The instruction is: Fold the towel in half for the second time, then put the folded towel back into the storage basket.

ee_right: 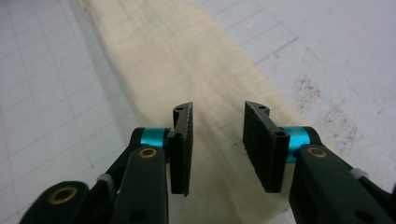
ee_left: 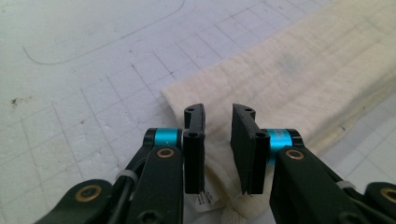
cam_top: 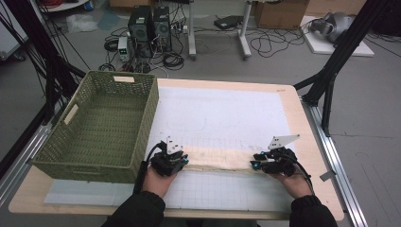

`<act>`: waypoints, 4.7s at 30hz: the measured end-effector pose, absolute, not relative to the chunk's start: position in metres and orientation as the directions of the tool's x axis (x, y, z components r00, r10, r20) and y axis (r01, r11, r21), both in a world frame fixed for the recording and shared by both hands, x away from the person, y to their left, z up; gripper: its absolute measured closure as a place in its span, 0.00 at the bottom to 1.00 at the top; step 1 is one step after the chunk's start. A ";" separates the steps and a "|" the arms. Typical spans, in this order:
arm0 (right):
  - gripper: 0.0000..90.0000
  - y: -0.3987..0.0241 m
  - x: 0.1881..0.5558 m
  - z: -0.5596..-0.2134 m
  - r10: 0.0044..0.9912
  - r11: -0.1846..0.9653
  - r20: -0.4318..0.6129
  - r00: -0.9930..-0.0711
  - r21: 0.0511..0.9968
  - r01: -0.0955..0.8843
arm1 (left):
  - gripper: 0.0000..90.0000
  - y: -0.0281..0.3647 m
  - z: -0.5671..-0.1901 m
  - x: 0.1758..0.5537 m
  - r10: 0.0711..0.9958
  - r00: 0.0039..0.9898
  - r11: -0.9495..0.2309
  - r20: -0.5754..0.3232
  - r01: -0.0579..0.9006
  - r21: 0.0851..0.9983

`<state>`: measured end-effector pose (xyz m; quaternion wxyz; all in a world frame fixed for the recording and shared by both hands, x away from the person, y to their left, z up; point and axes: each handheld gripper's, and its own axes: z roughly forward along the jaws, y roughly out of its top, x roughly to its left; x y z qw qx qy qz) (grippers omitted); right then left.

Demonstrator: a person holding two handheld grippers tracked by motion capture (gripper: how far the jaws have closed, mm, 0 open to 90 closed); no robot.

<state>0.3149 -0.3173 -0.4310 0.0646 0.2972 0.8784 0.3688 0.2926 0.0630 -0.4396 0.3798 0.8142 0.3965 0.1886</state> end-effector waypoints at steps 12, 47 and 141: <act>0.65 -0.326 0.303 -0.437 0.607 0.548 0.072 -0.791 0.683 0.483 | 0.82 0.065 -0.445 0.290 0.780 0.625 -0.406 0.025 0.476 0.780; 0.51 -0.330 0.306 -0.427 0.656 0.451 0.091 -0.749 0.749 0.485 | 0.66 0.071 -0.425 0.299 0.799 0.599 -0.302 -0.062 0.488 0.819; 0.66 -0.319 0.347 -0.438 0.685 0.440 0.114 -0.719 0.722 0.533 | 0.51 -0.013 -0.399 0.359 0.557 0.831 -0.529 0.000 0.354 0.771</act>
